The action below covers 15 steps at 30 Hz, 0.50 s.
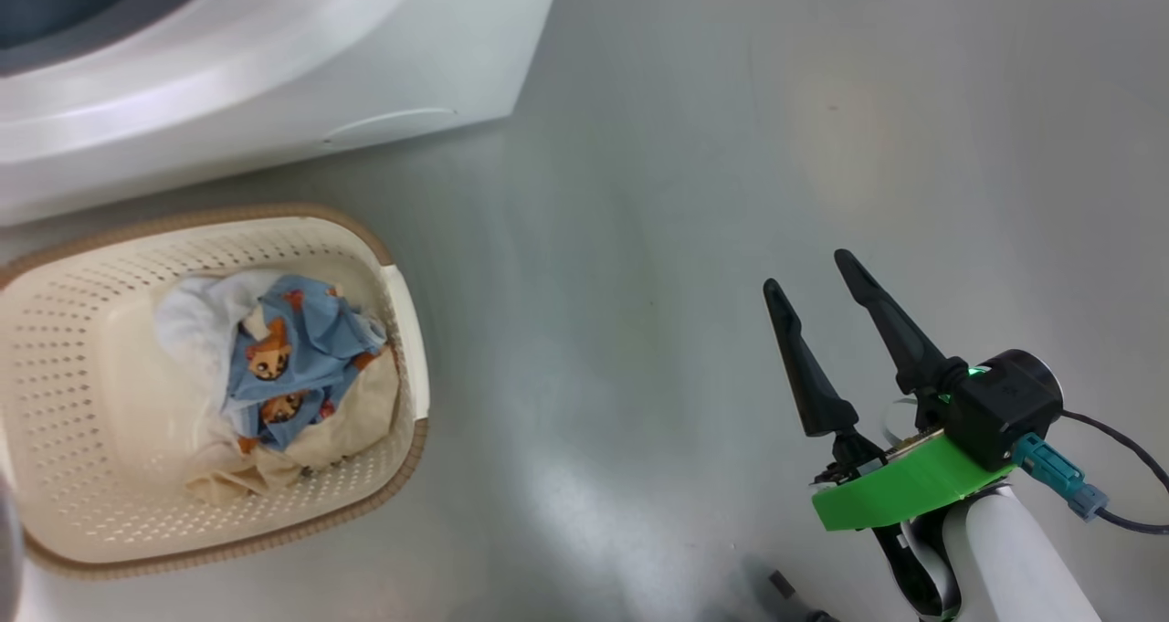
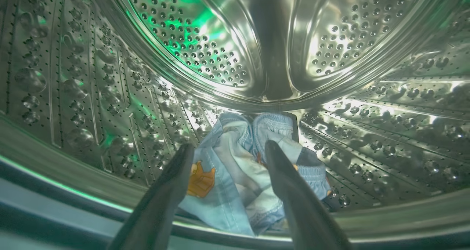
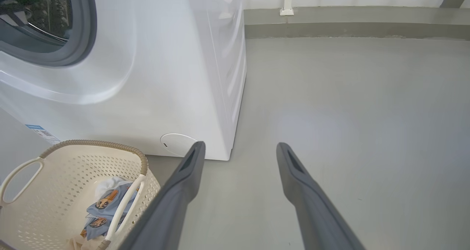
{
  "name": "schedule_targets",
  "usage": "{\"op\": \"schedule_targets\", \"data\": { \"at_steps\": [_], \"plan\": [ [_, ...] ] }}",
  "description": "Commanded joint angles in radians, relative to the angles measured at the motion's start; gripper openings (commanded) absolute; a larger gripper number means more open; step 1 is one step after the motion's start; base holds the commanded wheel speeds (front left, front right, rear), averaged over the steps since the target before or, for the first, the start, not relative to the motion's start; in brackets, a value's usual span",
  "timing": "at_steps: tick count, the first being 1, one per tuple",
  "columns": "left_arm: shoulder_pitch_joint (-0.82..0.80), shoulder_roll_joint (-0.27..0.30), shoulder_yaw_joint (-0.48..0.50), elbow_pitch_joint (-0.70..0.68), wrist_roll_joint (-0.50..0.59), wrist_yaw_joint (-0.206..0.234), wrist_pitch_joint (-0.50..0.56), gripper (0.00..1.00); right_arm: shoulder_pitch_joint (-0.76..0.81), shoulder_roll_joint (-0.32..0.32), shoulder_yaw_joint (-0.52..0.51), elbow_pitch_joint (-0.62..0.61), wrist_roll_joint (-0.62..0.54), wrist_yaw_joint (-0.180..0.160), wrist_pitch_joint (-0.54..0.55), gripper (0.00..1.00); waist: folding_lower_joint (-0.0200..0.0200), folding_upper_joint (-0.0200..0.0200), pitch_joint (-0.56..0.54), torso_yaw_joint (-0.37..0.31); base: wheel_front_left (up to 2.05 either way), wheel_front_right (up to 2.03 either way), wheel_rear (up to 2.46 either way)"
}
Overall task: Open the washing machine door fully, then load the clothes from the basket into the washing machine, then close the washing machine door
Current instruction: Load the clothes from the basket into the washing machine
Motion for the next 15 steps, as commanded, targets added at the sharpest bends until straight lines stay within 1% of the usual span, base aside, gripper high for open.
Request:
{"op": "schedule_targets", "data": {
  "at_steps": [1,10,15],
  "plan": [
    [0.027,0.032,0.002,-0.016,-0.005,-0.007,-0.013,1.0,0.004,-0.007,0.014,-0.016,0.007,0.002,-0.005,1.0,0.0,0.0,-0.022,0.017,0.0,0.0,0.0],
    [0.082,0.015,-0.003,-0.005,-0.025,-0.026,-0.035,1.0,0.002,-0.015,0.001,-0.011,0.009,0.002,-0.005,1.0,0.0,0.0,-0.07,0.044,0.0,0.0,0.0],
    [0.121,-0.004,-0.004,-0.015,-0.038,-0.042,-0.046,1.0,0.006,-0.017,-0.011,-0.012,0.01,0.002,-0.005,1.0,0.0,0.0,-0.092,0.062,0.0,0.0,0.0]
  ]
}}
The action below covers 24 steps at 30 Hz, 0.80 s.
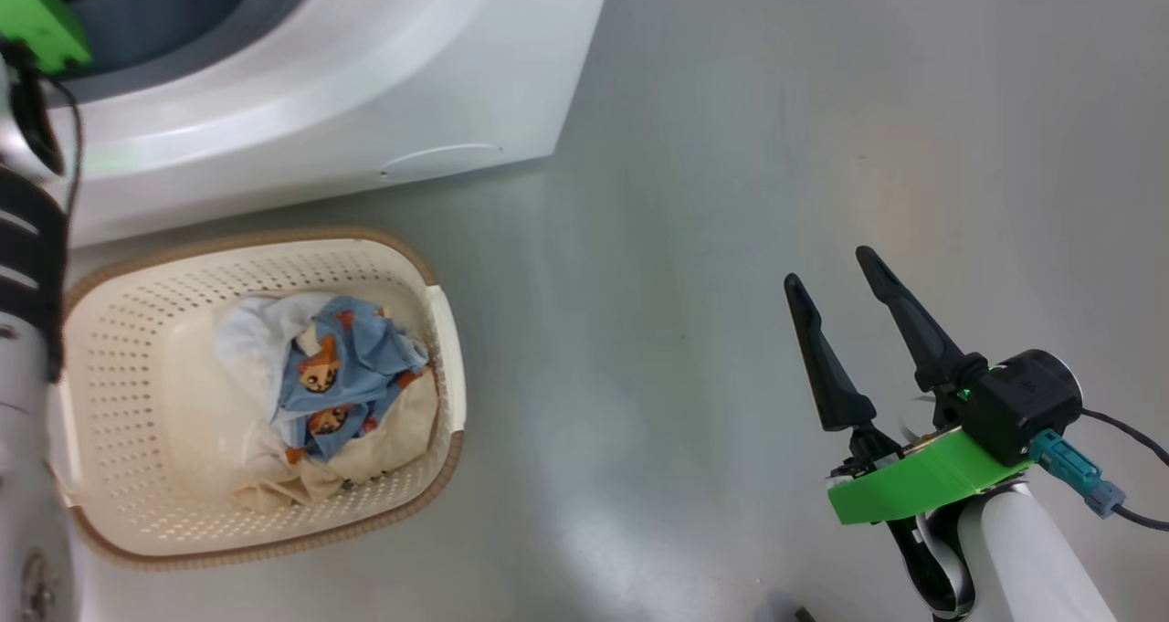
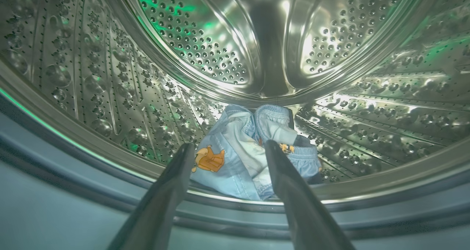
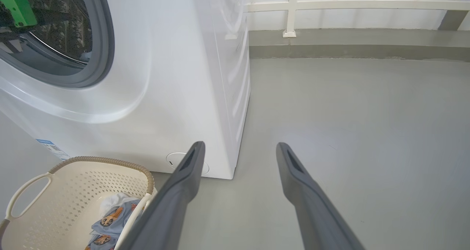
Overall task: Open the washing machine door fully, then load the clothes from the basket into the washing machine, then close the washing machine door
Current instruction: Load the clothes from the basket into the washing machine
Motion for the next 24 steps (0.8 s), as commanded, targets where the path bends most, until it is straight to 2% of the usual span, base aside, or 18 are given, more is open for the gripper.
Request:
{"op": "schedule_targets", "data": {
  "at_steps": [1,10,18,24],
  "plan": [
    [0.027,0.033,0.003,-0.03,-0.014,-0.009,-0.014,1.0,0.007,-0.006,0.016,-0.019,0.01,0.002,-0.005,1.0,0.0,0.0,-0.017,0.016,0.0,0.0,0.0],
    [0.105,0.008,0.002,-0.088,-0.028,-0.024,-0.021,1.0,0.008,-0.009,-0.003,-0.022,0.006,0.002,-0.005,1.0,0.0,0.0,-0.045,0.048,0.0,0.0,0.0],
    [0.228,-0.022,-0.005,-0.234,-0.025,-0.043,-0.021,1.0,0.011,-0.007,-0.02,-0.02,0.007,0.002,-0.005,1.0,0.0,0.0,-0.086,0.077,0.0,0.0,0.0],
    [0.396,-0.045,-0.004,-0.355,-0.023,-0.063,-0.021,1.0,0.034,-0.006,-0.038,-0.012,0.01,0.002,-0.005,1.0,0.0,0.0,-0.147,0.096,0.0,0.0,0.0]
  ]
}}
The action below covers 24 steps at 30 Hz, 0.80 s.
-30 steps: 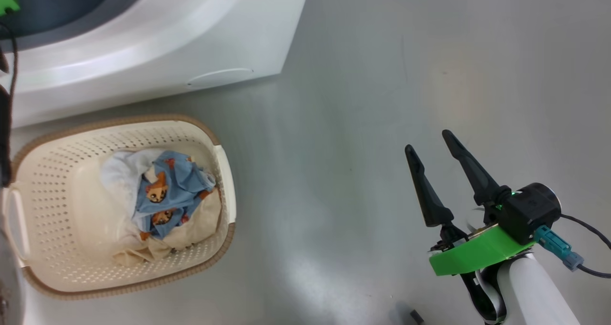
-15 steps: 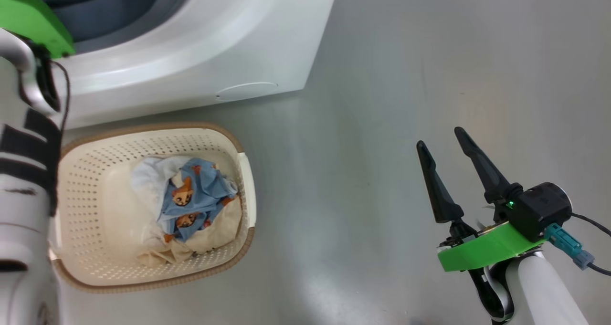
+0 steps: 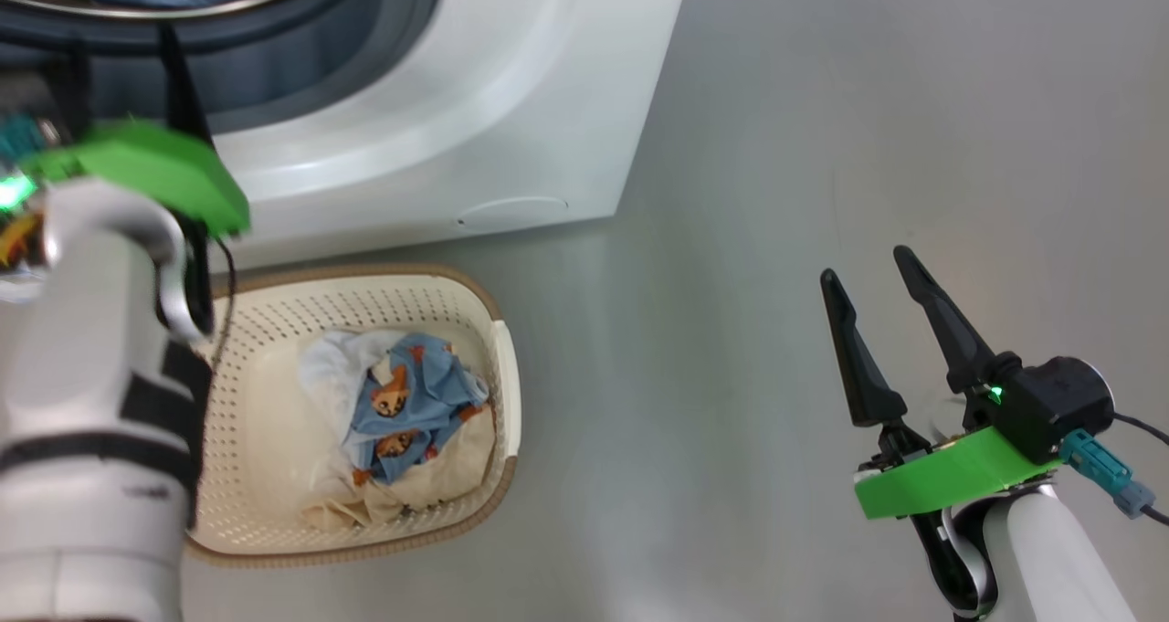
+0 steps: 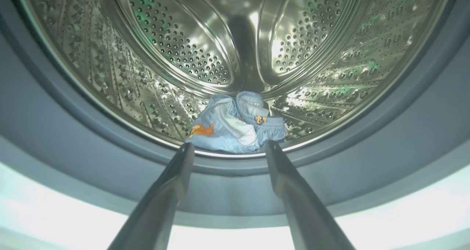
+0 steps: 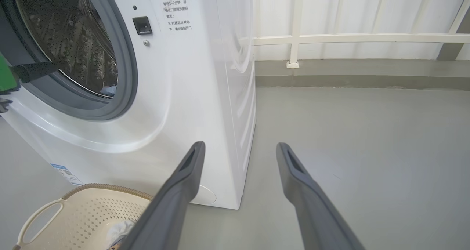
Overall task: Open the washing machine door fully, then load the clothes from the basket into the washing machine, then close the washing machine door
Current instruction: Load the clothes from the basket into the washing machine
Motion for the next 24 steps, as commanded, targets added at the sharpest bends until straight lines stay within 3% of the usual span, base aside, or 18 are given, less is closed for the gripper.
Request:
{"op": "schedule_targets", "data": {
  "at_steps": [1,24],
  "plan": [
    [0.033,0.035,0.015,-0.038,0.002,-0.007,-0.006,1.0,0.027,-0.004,0.019,-0.017,0.011,0.002,-0.005,1.0,0.0,0.0,-0.029,0.013,0.0,0.0,0.0],
    [0.491,-0.008,0.07,-0.326,-0.014,-0.059,-0.006,1.0,0.112,-0.019,0.014,-0.002,0.023,0.002,-0.005,1.0,0.0,0.0,-0.218,0.01,0.0,0.0,0.0]
  ]
}}
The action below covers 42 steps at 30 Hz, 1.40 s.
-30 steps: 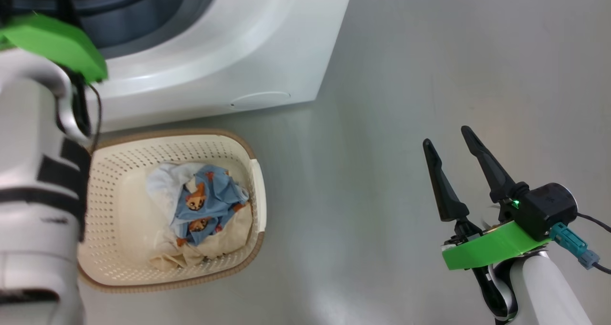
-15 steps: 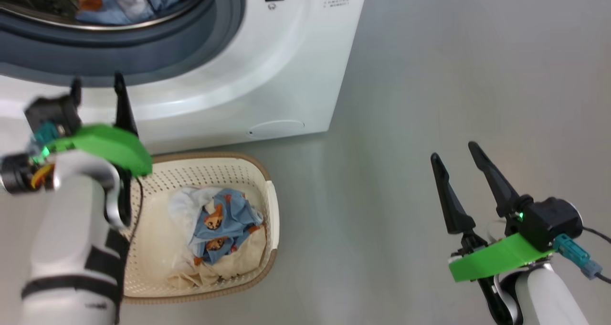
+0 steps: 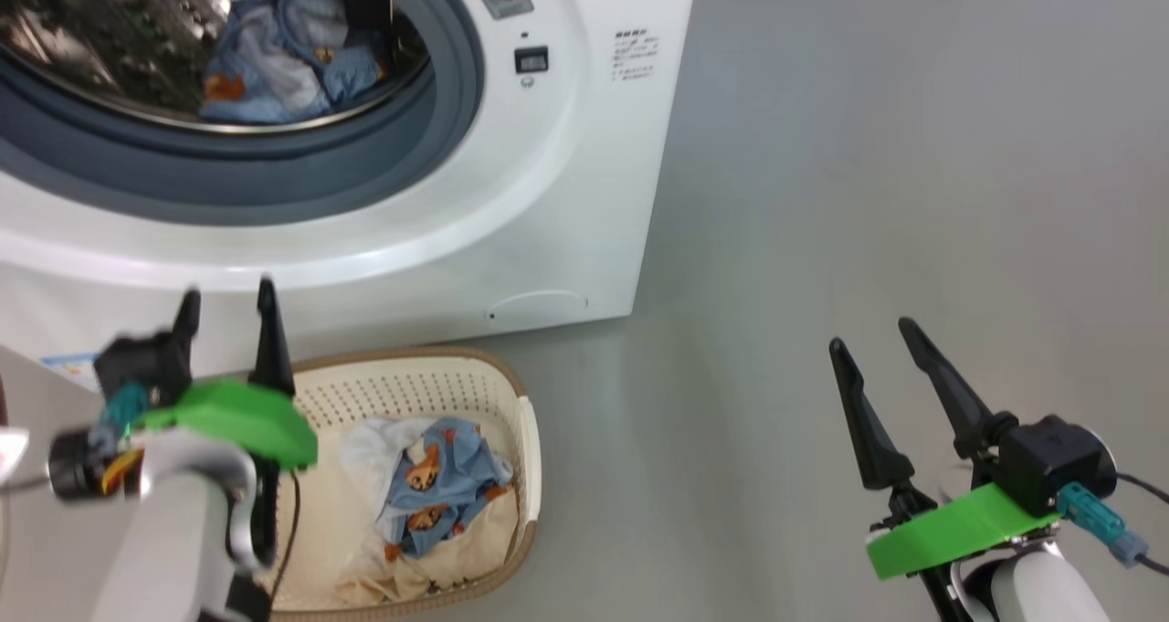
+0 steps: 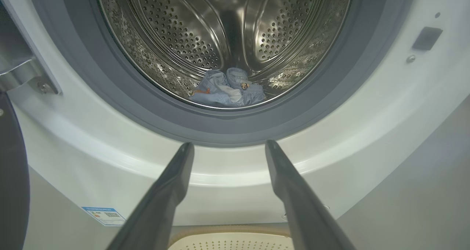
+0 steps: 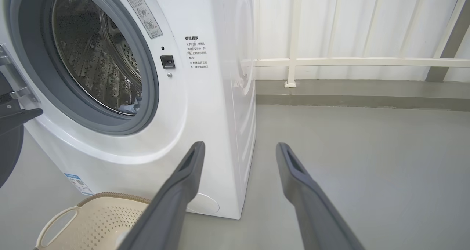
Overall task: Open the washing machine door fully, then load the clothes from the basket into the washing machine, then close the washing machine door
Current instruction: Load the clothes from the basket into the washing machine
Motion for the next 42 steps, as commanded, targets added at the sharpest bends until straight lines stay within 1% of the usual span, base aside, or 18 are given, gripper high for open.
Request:
{"op": "schedule_targets", "data": {
  "at_steps": [1,4,7,15,20,25,32,42],
  "plan": [
    [0.028,0.025,0.043,-0.037,-0.013,-0.003,-0.006,1.0,0.015,-0.003,0.02,-0.02,0.018,0.002,-0.005,1.0,0.0,0.0,-0.028,-0.011,0.0,0.0,0.0],
    [0.086,0.019,0.081,-0.078,-0.028,0.006,-0.006,1.0,0.029,-0.005,0.021,-0.015,0.02,0.002,-0.005,1.0,0.0,0.0,-0.052,-0.019,0.0,0.0,0.0],
    [0.123,0.015,0.097,-0.105,-0.029,0.008,-0.006,1.0,0.038,-0.006,0.02,-0.015,0.022,0.002,-0.005,1.0,0.0,0.0,-0.062,-0.022,0.0,0.0,0.0],
    [0.265,-0.012,0.127,-0.226,-0.019,0.001,-0.006,1.0,0.061,-0.013,0.022,-0.015,0.027,0.002,-0.005,1.0,0.0,0.0,-0.098,-0.033,0.0,0.0,0.0],
    [0.35,-0.025,0.142,-0.293,-0.02,-0.013,-0.006,1.0,0.075,-0.016,0.026,-0.012,0.03,0.002,-0.005,1.0,0.0,0.0,-0.12,-0.04,0.0,0.0,0.0],
    [0.415,-0.031,0.16,-0.359,-0.003,-0.012,-0.006,1.0,0.089,-0.02,0.026,-0.008,0.032,0.002,-0.005,1.0,0.0,0.0,-0.143,-0.043,0.0,0.0,0.0],
    [0.492,-0.035,0.173,-0.411,0.006,0.001,-0.006,1.0,0.111,-0.026,0.023,-0.003,0.036,0.002,-0.005,1.0,0.0,0.0,-0.175,-0.038,0.0,0.0,0.0],
    [0.555,-0.036,0.143,-0.454,-0.016,0.035,-0.006,1.0,0.12,-0.034,0.022,0.001,0.041,0.002,-0.005,1.0,0.0,0.0,-0.192,-0.017,0.0,0.0,0.0]
  ]
}}
